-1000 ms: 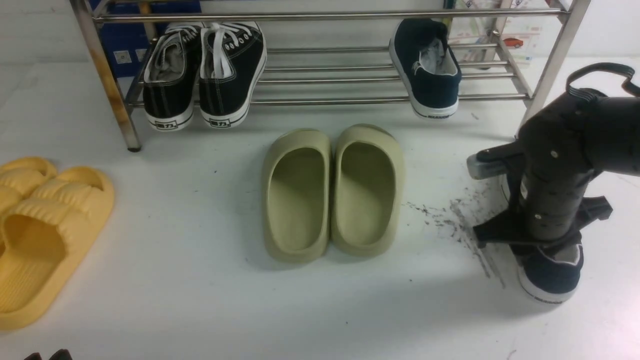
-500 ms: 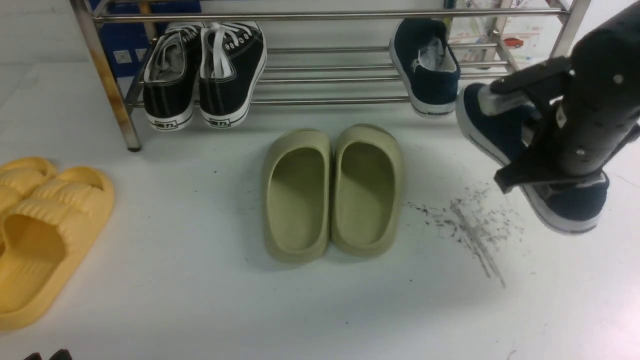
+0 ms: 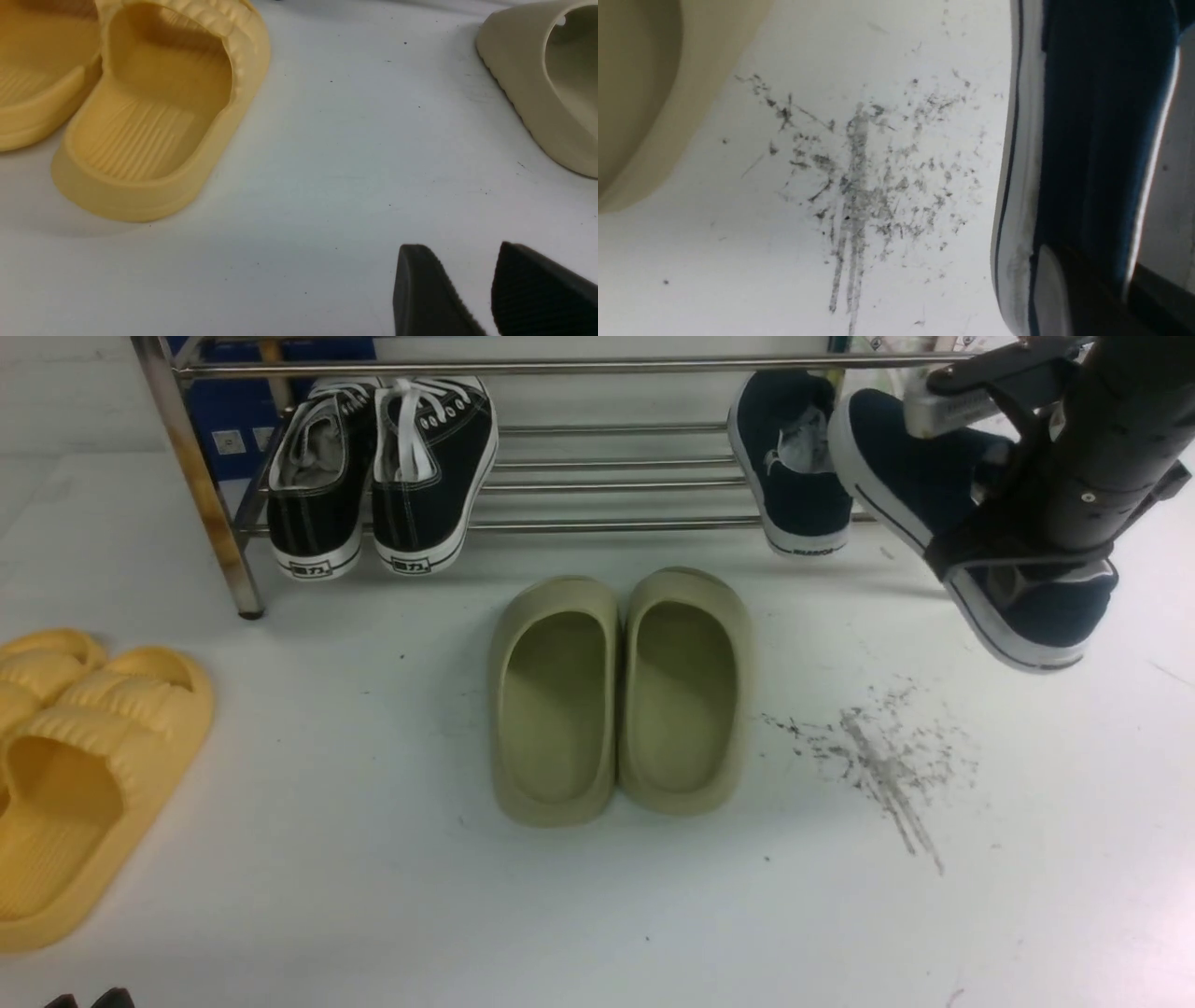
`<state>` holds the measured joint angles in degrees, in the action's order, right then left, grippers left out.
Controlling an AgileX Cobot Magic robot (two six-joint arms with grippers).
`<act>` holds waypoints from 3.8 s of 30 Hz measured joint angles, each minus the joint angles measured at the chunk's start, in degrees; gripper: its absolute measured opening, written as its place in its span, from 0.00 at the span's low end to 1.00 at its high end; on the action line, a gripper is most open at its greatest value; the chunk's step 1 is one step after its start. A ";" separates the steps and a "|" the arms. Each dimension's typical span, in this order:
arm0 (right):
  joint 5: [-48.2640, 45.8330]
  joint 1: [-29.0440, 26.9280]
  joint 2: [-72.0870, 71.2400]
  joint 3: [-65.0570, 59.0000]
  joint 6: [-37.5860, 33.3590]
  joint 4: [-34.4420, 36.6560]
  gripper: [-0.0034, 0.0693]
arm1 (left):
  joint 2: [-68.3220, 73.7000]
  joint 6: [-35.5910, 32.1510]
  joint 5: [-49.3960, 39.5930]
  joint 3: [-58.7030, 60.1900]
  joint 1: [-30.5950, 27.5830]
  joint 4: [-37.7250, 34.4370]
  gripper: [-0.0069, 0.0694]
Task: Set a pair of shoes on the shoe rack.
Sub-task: Use the right arm to put a shoe into the shoe rack
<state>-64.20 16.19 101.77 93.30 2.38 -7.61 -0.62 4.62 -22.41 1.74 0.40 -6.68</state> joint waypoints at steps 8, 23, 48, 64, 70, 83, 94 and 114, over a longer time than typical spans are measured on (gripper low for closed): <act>0.15 -0.15 1.27 1.33 0.93 -1.09 0.10 | 0.00 0.00 0.00 0.00 0.00 0.00 0.40; -2.14 -0.15 -3.21 1.48 4.54 -1.75 0.10 | 0.00 0.00 0.00 0.00 0.00 0.00 0.40; 10.99 -1.80 5.89 3.22 4.55 -1.65 0.10 | 0.00 0.00 0.00 0.00 0.00 0.00 0.40; 11.46 -3.07 18.75 19.41 4.59 -0.40 0.10 | 0.00 0.00 0.00 0.00 0.00 0.00 0.40; 13.79 -3.07 21.51 22.47 4.59 -0.98 0.10 | 0.00 0.00 0.00 0.00 0.00 0.00 0.40; 18.97 -3.07 23.45 23.14 6.18 -3.17 0.31 | 0.00 0.00 0.00 0.00 0.00 0.00 0.40; 17.62 -3.06 20.31 23.50 6.99 -1.63 0.75 | 0.00 0.00 0.00 0.00 0.00 0.00 0.40; -3.17 -3.06 8.18 15.04 -4.35 4.65 0.32 | 0.00 0.00 0.00 0.00 0.00 0.00 0.40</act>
<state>-67.36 13.13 109.94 108.34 -1.96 -2.95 -0.62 4.62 -22.41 1.74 0.40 -6.68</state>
